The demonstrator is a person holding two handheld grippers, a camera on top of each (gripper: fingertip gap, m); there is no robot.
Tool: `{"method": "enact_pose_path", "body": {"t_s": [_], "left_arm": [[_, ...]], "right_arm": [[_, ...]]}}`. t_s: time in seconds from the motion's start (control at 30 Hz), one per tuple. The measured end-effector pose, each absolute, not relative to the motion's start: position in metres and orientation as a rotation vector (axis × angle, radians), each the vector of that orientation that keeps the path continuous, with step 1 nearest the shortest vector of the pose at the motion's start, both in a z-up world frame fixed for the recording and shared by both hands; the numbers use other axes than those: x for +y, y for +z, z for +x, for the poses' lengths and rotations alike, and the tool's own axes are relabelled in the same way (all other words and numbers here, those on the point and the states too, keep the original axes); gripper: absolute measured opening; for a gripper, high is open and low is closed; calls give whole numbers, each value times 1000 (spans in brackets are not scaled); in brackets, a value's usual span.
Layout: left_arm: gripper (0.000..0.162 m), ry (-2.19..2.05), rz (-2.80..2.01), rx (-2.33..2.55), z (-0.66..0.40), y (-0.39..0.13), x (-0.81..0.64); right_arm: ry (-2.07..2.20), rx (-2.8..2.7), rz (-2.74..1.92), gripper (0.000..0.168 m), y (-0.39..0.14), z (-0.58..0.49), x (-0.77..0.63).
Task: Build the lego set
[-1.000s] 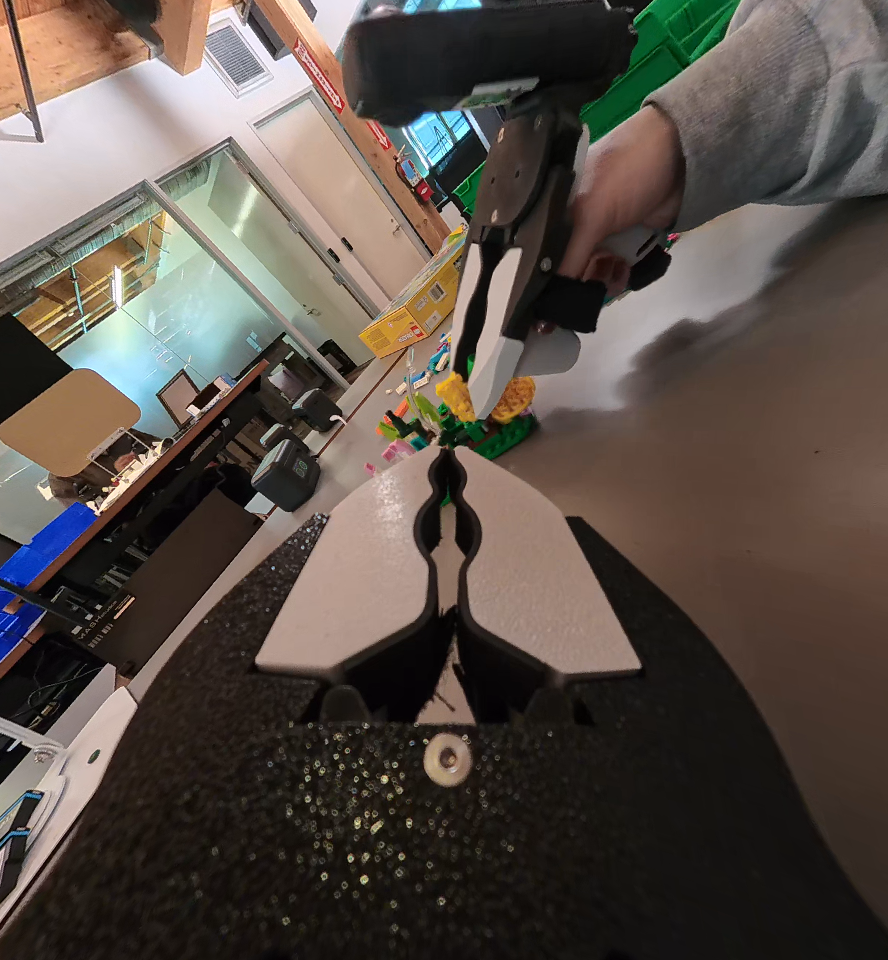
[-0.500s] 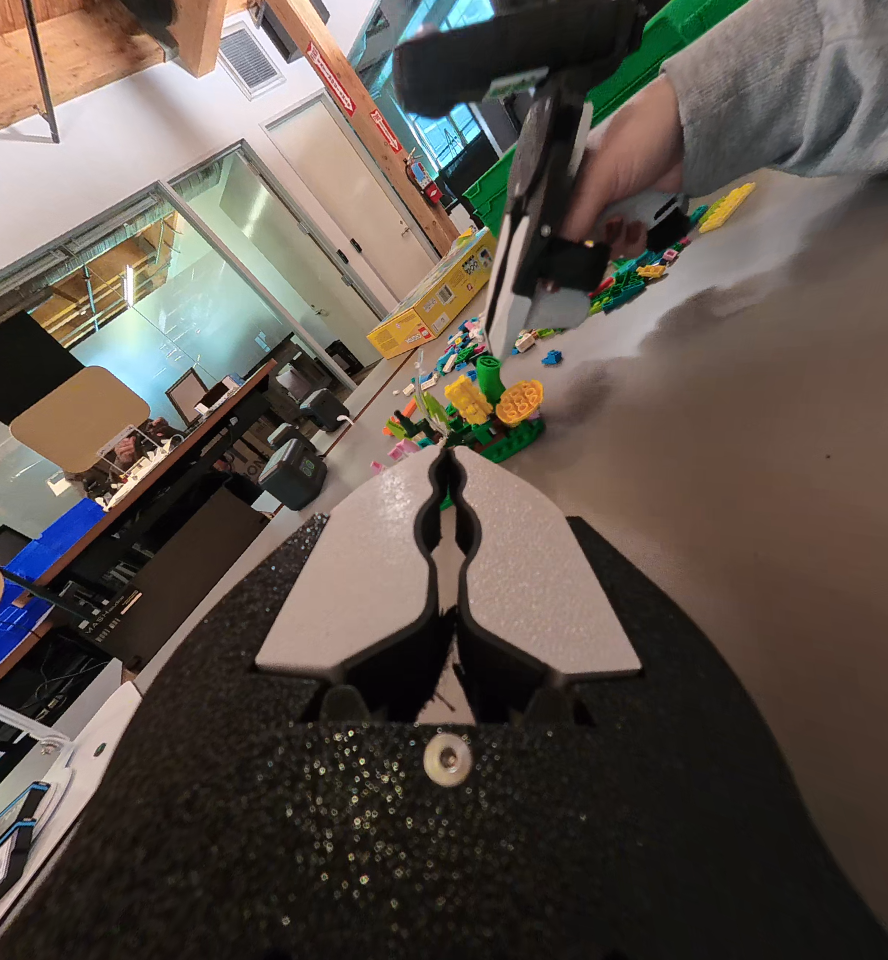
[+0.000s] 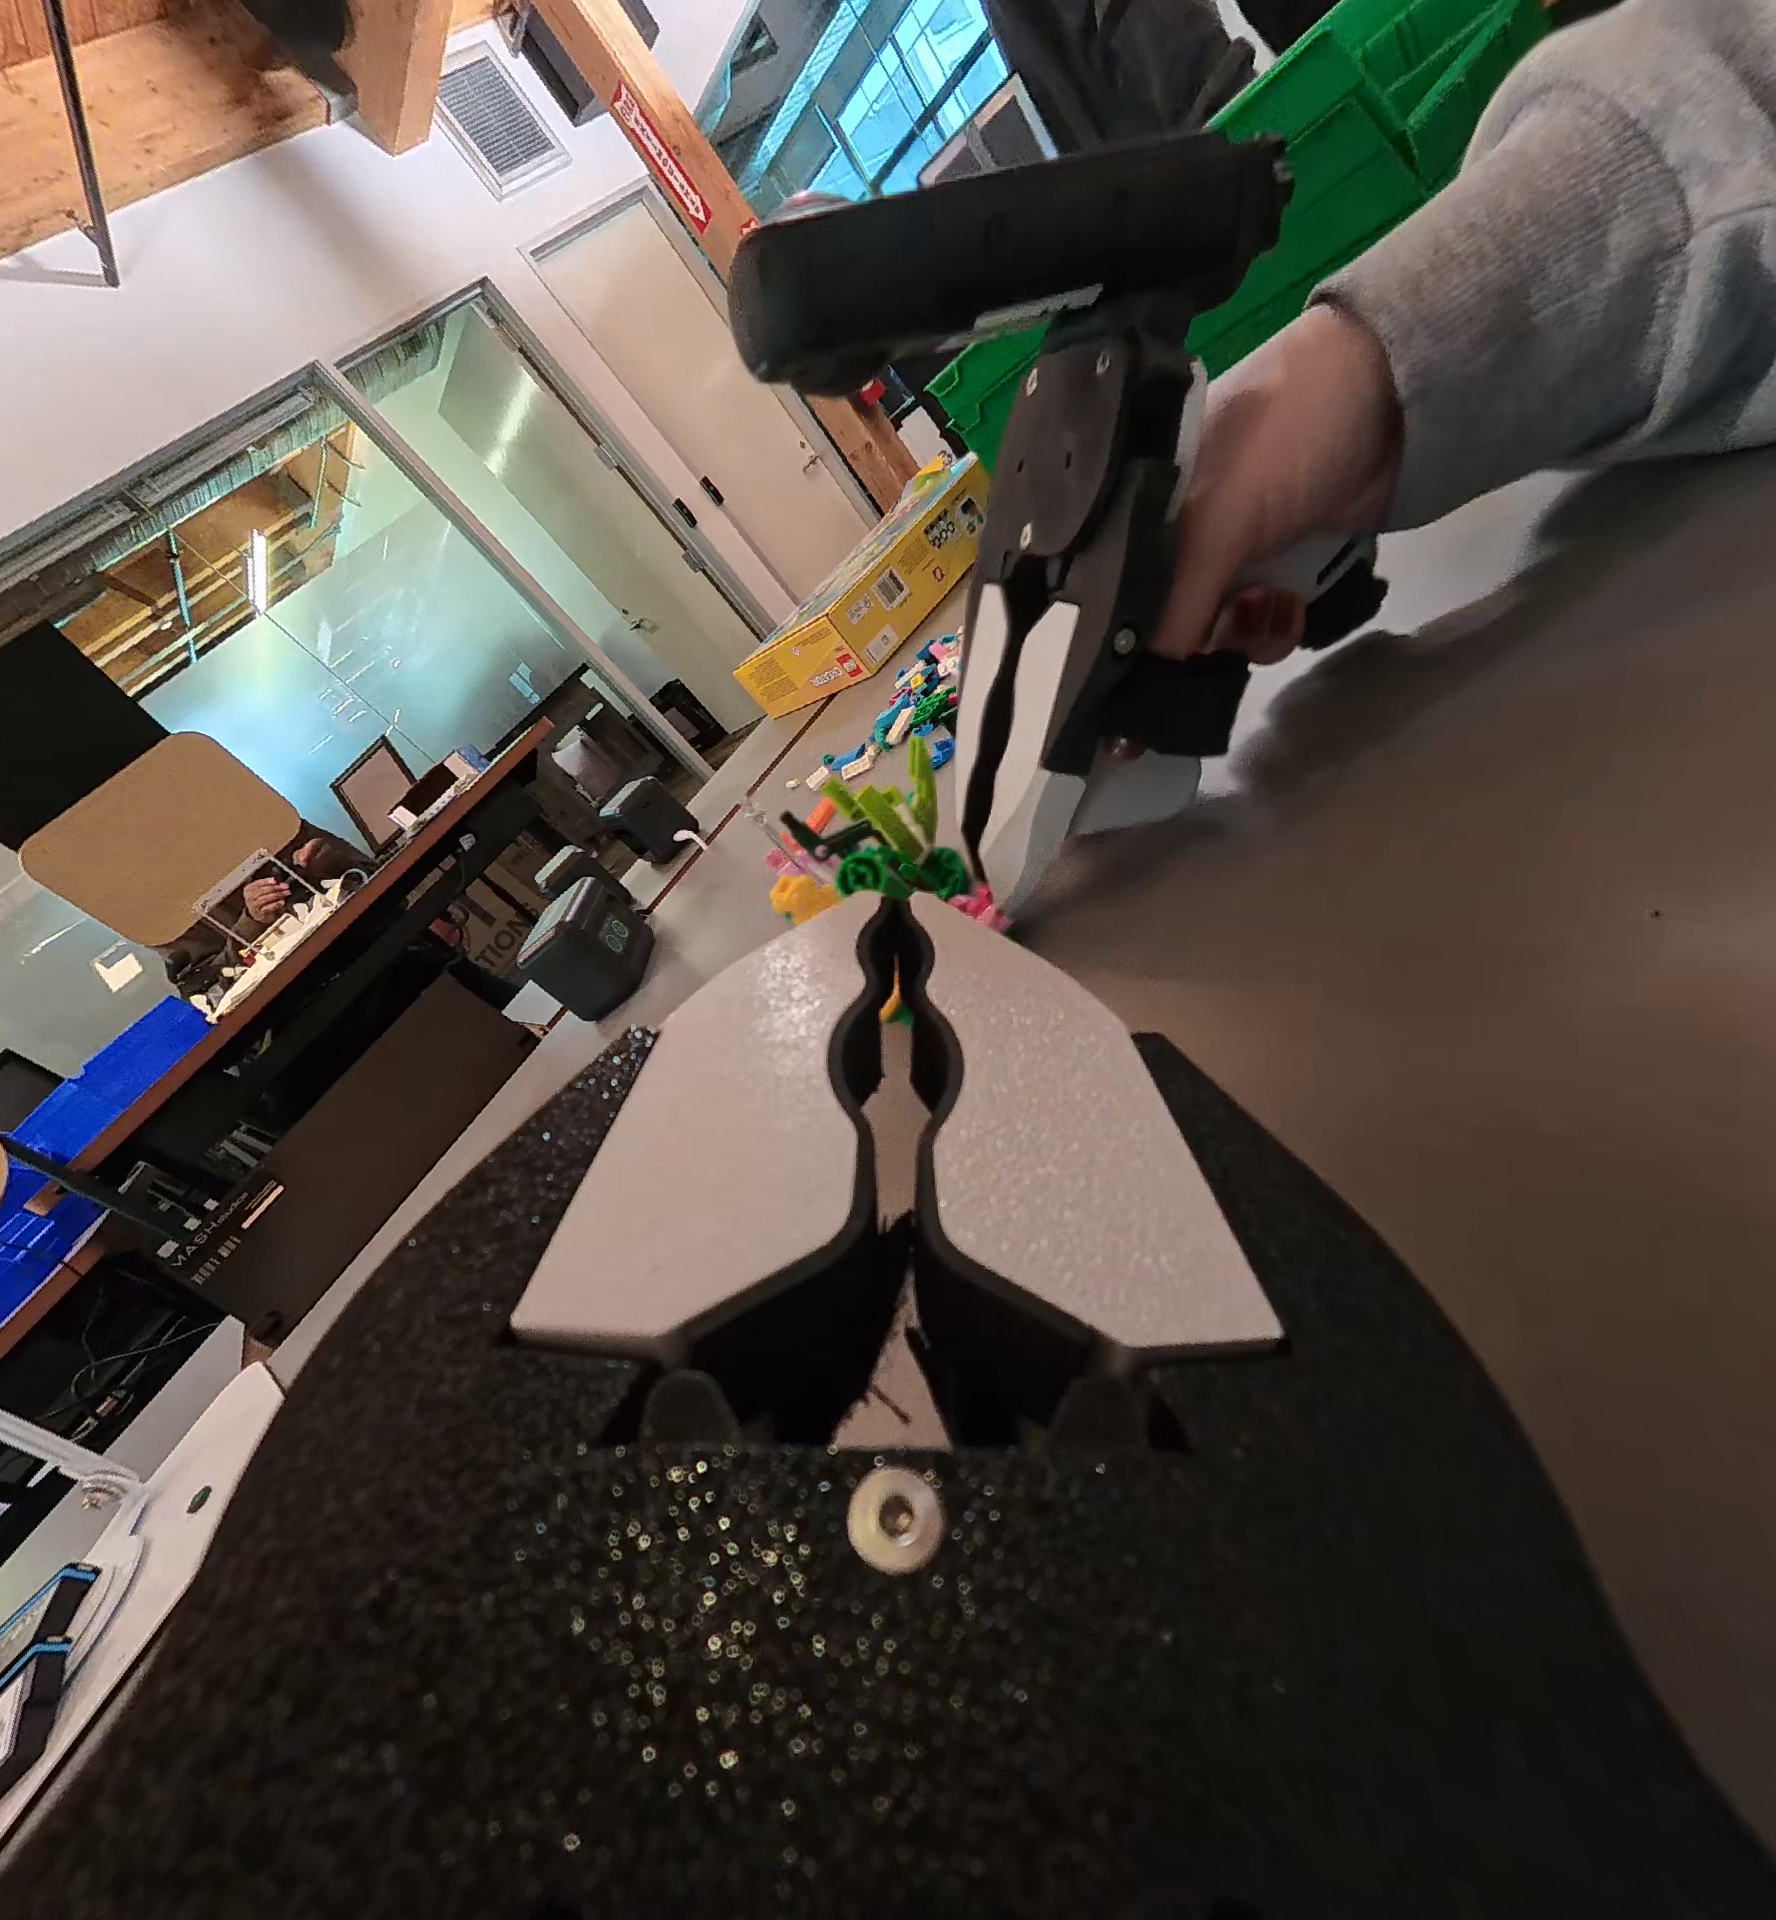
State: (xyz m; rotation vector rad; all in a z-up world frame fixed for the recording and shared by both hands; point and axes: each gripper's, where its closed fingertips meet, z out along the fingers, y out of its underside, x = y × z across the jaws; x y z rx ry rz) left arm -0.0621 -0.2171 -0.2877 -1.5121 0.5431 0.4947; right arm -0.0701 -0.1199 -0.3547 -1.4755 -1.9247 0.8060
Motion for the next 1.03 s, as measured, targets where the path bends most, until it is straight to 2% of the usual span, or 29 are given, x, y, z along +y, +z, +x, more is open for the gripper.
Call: {"method": "enact_pose_path", "body": {"t_s": [0.03,0.33,0.5,0.63,1.03], "left_arm": [[0,494,-1512,543,-62,-287,-217],[0,501,-1506,524,-64,-285,-215],[0,502,-1508,520,-63,-284,-212],[0,504,-1511,526,-61,-284,-209],[0,505,-1520,531,-61,-286,-215]], "right_arm": [[818,-1932,-1452,16,-355,-73,-125],[832,-1903,-1222,19,-330,-56,-127],[796,-1505,-967,14,-283,-45,-95],[569,-1183,-791,5,-246,-28,-66],[627,-1041,-937,2,-246,-20,-37]]}}
